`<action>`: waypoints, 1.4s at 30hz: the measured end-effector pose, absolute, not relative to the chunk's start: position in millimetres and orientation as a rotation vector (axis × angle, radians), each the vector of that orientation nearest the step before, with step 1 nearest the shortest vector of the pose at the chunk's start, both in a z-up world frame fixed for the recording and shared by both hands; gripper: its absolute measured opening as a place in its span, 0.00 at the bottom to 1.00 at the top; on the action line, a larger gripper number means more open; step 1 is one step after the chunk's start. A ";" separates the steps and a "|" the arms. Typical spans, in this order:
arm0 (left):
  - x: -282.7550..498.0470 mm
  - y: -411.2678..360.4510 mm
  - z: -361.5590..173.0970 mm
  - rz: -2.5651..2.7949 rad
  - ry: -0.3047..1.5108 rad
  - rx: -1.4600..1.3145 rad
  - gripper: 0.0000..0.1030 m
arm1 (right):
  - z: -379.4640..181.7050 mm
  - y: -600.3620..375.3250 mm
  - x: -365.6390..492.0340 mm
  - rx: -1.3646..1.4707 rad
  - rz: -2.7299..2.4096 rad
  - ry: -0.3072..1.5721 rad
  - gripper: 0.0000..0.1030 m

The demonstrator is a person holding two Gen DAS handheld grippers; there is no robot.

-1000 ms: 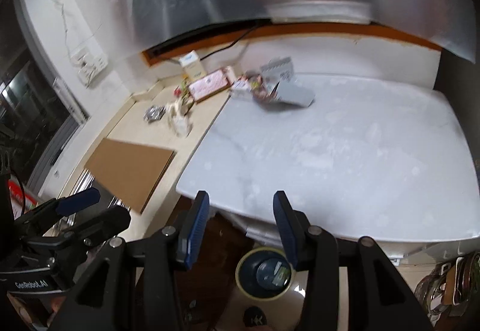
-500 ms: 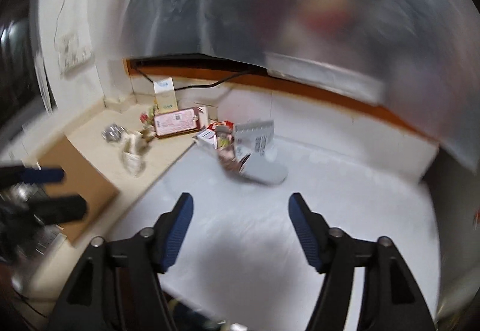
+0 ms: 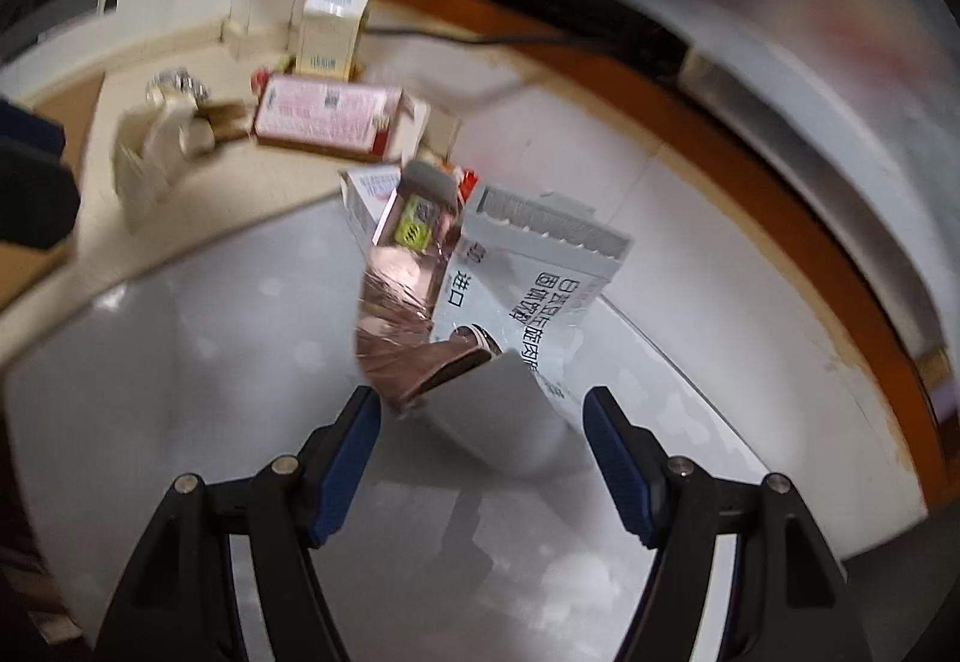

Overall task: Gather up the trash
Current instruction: 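Grasp the torn wrapper with the right tool while the left tool grasps the white-blue carton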

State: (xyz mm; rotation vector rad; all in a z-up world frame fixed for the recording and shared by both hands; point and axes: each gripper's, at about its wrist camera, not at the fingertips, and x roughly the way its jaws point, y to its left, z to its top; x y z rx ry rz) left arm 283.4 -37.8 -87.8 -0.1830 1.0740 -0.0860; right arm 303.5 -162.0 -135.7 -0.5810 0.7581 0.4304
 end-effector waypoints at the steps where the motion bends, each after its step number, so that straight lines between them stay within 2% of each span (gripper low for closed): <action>1: 291.1 -39.2 -92.2 -0.085 1.083 -0.190 0.87 | -139.1 -161.3 307.0 -0.595 0.431 0.762 0.68; 3: 304.6 -41.6 -99.5 -0.087 1.100 -0.210 0.87 | -146.2 -158.6 314.0 -0.618 0.451 0.772 0.67; 5: 313.0 -44.1 -103.8 -0.086 1.109 -0.221 0.87 | -149.2 -157.9 319.4 -0.632 0.467 0.765 0.53; 9: 327.3 -49.8 -106.4 -0.082 1.110 -0.222 0.87 | -141.6 -163.0 322.1 -0.611 0.498 0.747 0.47; 11: 333.6 -52.9 -105.6 -0.083 1.108 -0.217 0.87 | -135.5 -168.3 322.6 -0.581 0.507 0.742 0.38; 13: 340.9 -56.3 -103.9 -0.084 1.106 -0.213 0.87 | -125.4 -178.0 326.1 -0.518 0.519 0.748 0.35; 18: 362.7 -64.9 -103.8 -0.078 1.110 -0.216 0.87 | -104.4 -203.8 335.8 -0.375 0.502 0.748 0.33; 20: 375.6 -68.7 -106.3 -0.067 1.113 -0.232 0.87 | -101.9 -208.8 342.3 -0.343 0.485 0.749 0.28; 30: 436.7 -76.2 -137.4 0.142 1.144 -0.337 0.87 | -98.3 -220.1 358.3 -0.290 0.444 0.715 0.28; 37: 457.0 -88.3 -159.2 0.269 1.191 -0.309 0.86 | -101.3 -222.6 358.3 -0.282 0.462 0.722 0.28; 39: 455.6 -90.7 -161.0 0.276 1.197 -0.303 0.79 | -101.9 -226.1 357.1 -0.277 0.465 0.728 0.28; 42: 451.3 -93.0 -161.9 0.269 1.201 -0.297 0.59 | -103.0 -230.3 355.5 -0.272 0.473 0.735 0.28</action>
